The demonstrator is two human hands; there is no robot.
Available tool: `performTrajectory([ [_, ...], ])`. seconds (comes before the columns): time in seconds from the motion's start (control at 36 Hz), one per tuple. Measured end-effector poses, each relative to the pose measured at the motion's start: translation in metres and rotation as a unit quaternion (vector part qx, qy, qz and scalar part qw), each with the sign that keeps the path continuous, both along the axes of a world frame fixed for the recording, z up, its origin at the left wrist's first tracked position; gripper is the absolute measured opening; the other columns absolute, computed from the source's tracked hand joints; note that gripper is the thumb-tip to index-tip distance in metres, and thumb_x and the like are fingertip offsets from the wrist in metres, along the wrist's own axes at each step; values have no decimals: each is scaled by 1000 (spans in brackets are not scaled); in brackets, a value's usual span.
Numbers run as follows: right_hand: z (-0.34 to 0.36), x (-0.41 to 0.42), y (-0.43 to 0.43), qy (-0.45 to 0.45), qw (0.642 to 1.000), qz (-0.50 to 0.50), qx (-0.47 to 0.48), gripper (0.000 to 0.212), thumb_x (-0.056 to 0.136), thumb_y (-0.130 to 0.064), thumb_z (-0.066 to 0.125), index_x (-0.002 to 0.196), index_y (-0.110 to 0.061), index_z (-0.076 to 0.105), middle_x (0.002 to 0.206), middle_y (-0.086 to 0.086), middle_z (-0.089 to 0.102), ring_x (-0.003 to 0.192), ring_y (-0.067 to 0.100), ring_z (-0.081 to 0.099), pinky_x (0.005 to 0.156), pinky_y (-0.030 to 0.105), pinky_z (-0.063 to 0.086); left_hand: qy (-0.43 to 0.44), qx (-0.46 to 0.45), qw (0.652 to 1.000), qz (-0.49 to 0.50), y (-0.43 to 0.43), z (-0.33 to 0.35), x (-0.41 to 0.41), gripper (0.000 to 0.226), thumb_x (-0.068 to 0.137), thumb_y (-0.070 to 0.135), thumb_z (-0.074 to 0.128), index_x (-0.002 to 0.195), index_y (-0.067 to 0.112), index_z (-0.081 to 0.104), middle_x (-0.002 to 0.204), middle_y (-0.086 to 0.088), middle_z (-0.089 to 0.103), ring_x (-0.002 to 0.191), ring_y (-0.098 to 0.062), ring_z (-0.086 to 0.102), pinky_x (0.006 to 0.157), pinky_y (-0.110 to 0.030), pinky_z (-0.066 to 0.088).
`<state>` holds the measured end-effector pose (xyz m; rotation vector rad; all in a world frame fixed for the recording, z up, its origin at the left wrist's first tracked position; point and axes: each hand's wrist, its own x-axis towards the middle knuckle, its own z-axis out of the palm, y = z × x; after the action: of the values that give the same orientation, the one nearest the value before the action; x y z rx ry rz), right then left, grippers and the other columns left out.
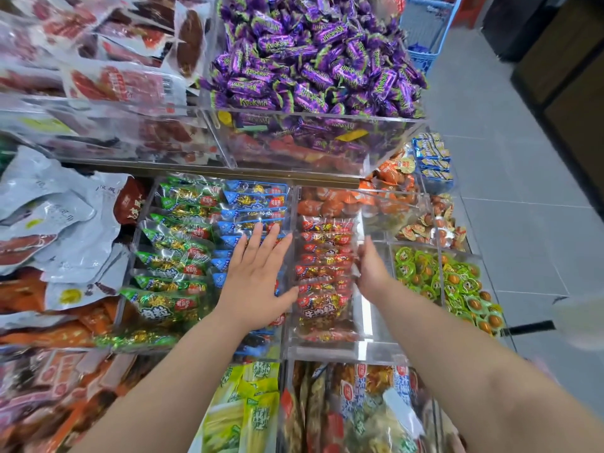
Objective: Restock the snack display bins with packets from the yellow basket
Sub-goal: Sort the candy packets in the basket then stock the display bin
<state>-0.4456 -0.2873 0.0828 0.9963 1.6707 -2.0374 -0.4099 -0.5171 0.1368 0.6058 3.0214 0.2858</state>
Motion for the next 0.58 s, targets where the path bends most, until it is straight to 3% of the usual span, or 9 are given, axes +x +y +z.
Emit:
performTrajectory([
  [0.06, 3, -11, 2, 4, 999, -41, -2, 66, 96, -61, 23, 147, -20, 28, 143, 0, 42, 134, 21, 37, 101, 37, 33, 2, 1, 1000, 0, -1, -2, 0, 88, 84, 65, 42, 154, 28, 6, 159, 7, -9, 141, -12, -27, 115, -36, -20],
  [0.08, 4, -16, 1, 13, 999, -36, 4, 63, 97, -59, 22, 144, -20, 36, 139, 0, 48, 126, 20, 46, 98, 37, 40, 2, 1, 1000, 1, -1, -3, 0, 87, 83, 65, 40, 154, 29, 5, 157, 8, -13, 140, -12, -28, 115, -36, -21],
  [0.14, 9, -24, -8, 32, 999, -9, 12, 53, 98, -54, 22, 116, -22, 60, 113, 3, 67, 94, 15, 65, 71, 30, 51, 4, -5, 1000, 1, -1, -5, 0, 88, 82, 67, 35, 154, 30, 2, 154, 10, -18, 139, -13, -31, 113, -34, -25],
  [0.19, 12, -25, -14, 28, 999, 8, 22, 44, 99, -50, 28, 94, -23, 63, 91, 0, 74, 75, 12, 70, 56, 22, 52, 5, -10, 1000, 1, 0, -7, -1, 88, 82, 67, 35, 154, 29, 2, 153, 9, -19, 140, -14, -31, 113, -35, -24],
  [0.25, 16, -23, -14, 18, 999, 29, 36, 43, 99, -50, 31, 99, -21, 63, 102, 3, 72, 89, 16, 69, 76, 29, 54, 4, -8, 1000, -1, 0, -7, -1, 88, 83, 66, 38, 154, 28, 4, 154, 8, -19, 141, -15, -29, 114, -36, -23],
  [0.31, 21, -20, -8, 11, 998, 51, 46, 51, 98, -52, 28, 125, -18, 55, 130, 9, 58, 118, 23, 55, 105, 41, 40, 7, -7, 1000, -3, 0, -8, -2, 88, 83, 66, 38, 154, 28, 4, 154, 7, -19, 141, -15, -29, 113, -35, -25],
  [0.39, 31, -13, -1, -4, 996, 38, 80, 59, 99, -50, 27, 144, -12, 33, 148, 7, 37, 136, 27, 34, 111, 42, 25, 6, -9, 1000, -2, -1, -7, -3, 88, 82, 67, 35, 154, 29, 3, 157, 8, -16, 140, -14, -30, 112, -34, -26],
  [0.5, 43, 12, 8, 2, 990, 4, 139, 40, 100, -36, 39, 124, -6, 51, 104, 5, 56, 97, 22, 52, 92, 37, 42, -11, 3, 1000, 0, -2, -1, -1, 83, 87, 65, 39, 154, 30, 5, 162, 4, -9, 143, -14, -24, 113, -35, -21],
  [0.58, 55, 49, 16, 34, 993, 28, 113, 27, 97, -27, 48, 113, -9, 59, 87, 2, 57, 90, 22, 55, 91, 40, 47, -47, 62, 997, 21, 2, 12, -2, 69, 93, 54, 45, 153, 30, 19, 163, 3, 2, 149, -17, -10, 116, -35, -12],
])
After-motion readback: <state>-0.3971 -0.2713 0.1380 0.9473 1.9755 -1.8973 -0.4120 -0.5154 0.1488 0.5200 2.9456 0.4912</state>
